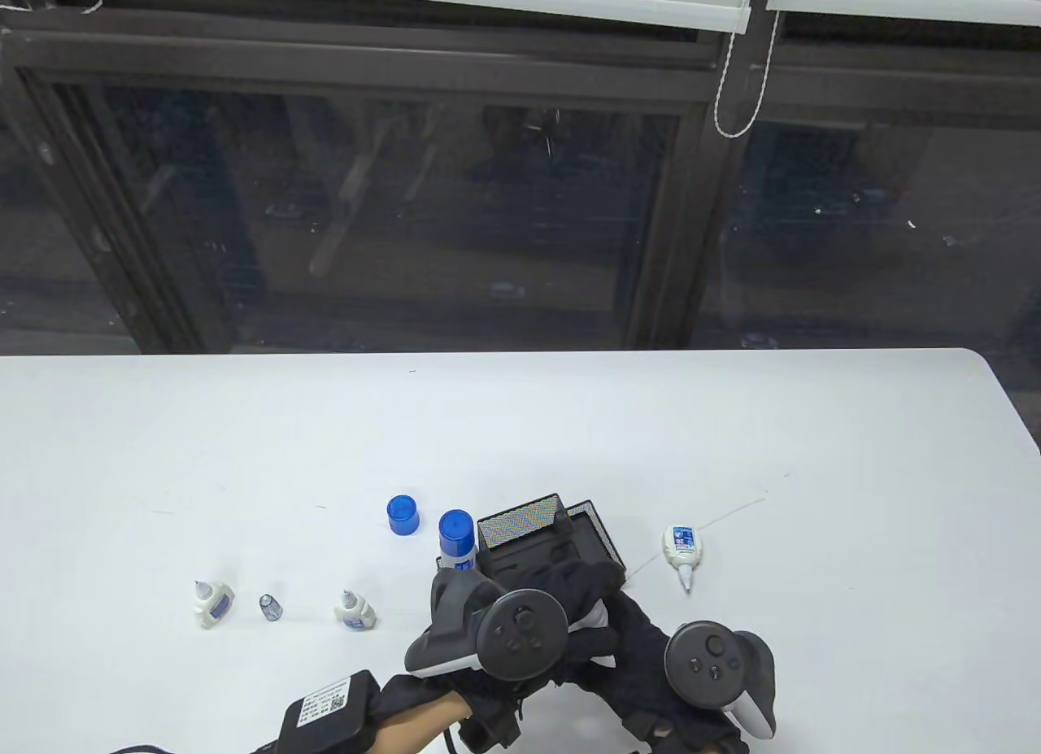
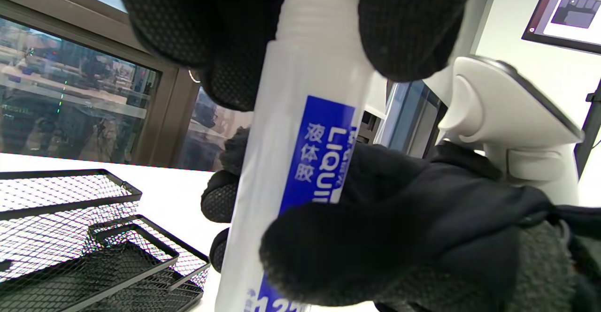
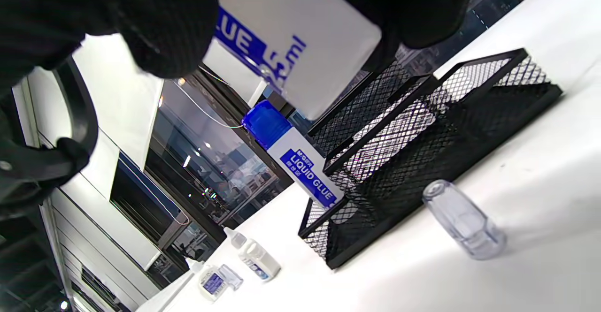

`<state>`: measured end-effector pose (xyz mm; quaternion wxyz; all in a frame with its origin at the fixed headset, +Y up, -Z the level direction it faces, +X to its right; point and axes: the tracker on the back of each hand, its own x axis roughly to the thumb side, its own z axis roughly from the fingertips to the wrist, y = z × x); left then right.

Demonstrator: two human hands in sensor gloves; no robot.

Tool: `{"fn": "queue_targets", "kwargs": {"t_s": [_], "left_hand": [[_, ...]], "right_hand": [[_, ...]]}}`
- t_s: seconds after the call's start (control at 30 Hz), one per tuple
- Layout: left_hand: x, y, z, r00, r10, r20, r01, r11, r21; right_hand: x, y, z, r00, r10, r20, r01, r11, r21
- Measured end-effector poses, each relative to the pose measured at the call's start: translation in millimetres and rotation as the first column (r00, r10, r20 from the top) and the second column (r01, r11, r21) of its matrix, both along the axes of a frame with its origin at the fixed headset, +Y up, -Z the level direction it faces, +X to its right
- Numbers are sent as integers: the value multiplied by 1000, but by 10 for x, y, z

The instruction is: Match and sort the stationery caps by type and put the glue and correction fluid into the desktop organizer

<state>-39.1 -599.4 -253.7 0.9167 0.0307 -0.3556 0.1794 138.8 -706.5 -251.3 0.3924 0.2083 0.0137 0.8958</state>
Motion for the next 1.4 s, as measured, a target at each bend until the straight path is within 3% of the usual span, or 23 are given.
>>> {"fn": "queue_targets", "kwargs": {"t_s": [0.23,0.4,0.57,0.73,0.83,1.07,1.2,1.3,1.4], "left_hand": [[-24,34,36,999,-32,13,32,999,-7],[-310,227,-37,996,66,-53,-65,998,23],[-747,456,-197,968,102,-228,-75,989,127],[-1120,369,-472,895,80,-438,-23,991,133],[-1292,187,-720,833,12,-553,10,999,36],[-1377,-339,-1288,696,-214,-685,88,973,-215],[-1377,-633,-1533,624,-379,-683,147,916,-373],[-1336,-857,-1694,578,-522,-627,213,838,-502],[-1308,-1008,-1801,540,-593,-597,230,786,-574]], "right_hand": [[-26,8,17,999,-42,-22,41,999,-18],[35,31,6,998,-54,11,54,998,-14],[153,48,-25,994,-102,49,103,994,-19],[206,61,-29,991,-111,76,112,994,-8],[224,58,-25,987,-126,100,127,992,-4],[253,59,-34,984,-144,104,145,989,-3],[267,57,-41,984,-141,107,142,990,0],[280,55,-49,984,-144,105,146,989,-6],[288,63,-48,984,-145,99,146,989,-6]]}}
